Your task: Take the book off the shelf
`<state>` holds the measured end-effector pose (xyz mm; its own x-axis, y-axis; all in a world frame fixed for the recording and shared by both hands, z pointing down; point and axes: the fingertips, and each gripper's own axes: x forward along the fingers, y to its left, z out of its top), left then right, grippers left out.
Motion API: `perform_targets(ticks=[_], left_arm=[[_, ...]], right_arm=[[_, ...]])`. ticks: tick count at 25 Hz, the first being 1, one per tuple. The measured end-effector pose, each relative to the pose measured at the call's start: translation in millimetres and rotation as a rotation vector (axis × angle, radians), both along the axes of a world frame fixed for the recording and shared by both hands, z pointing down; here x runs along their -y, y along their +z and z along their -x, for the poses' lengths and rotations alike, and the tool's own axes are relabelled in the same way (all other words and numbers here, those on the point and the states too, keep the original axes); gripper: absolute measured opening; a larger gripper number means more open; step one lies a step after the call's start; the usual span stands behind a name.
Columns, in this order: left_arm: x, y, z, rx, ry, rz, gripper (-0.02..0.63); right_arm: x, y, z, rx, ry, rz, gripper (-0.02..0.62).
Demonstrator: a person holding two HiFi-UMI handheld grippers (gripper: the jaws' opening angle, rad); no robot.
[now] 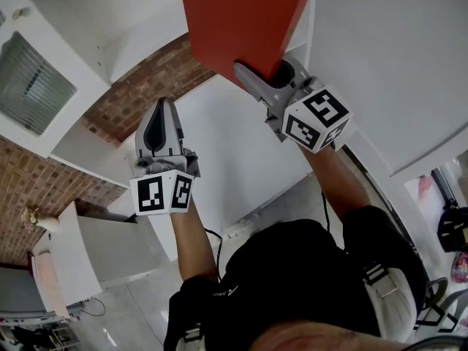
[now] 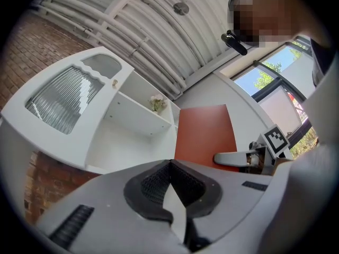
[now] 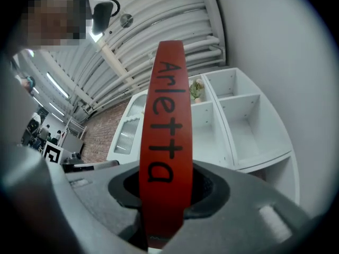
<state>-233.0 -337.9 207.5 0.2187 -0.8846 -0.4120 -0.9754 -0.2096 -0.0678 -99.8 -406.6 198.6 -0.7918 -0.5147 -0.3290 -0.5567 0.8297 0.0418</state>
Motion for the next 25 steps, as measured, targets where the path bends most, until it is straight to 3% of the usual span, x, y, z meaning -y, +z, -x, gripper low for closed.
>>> perform_targets(ticks=[8, 25], left_arm=[[5.1, 13.9, -19.7, -0.003, 0.026, 0.018, -0.003], [6.6, 11.9, -20.7, 0.001, 0.02, 0.006, -0.003]], right_arm=[[-10.3, 47.9, -14.6, -0.012, 0.007, 0.046, 0.155], [-6.8, 54.2, -13.3, -0.032, 0.005, 0.042, 0.155]])
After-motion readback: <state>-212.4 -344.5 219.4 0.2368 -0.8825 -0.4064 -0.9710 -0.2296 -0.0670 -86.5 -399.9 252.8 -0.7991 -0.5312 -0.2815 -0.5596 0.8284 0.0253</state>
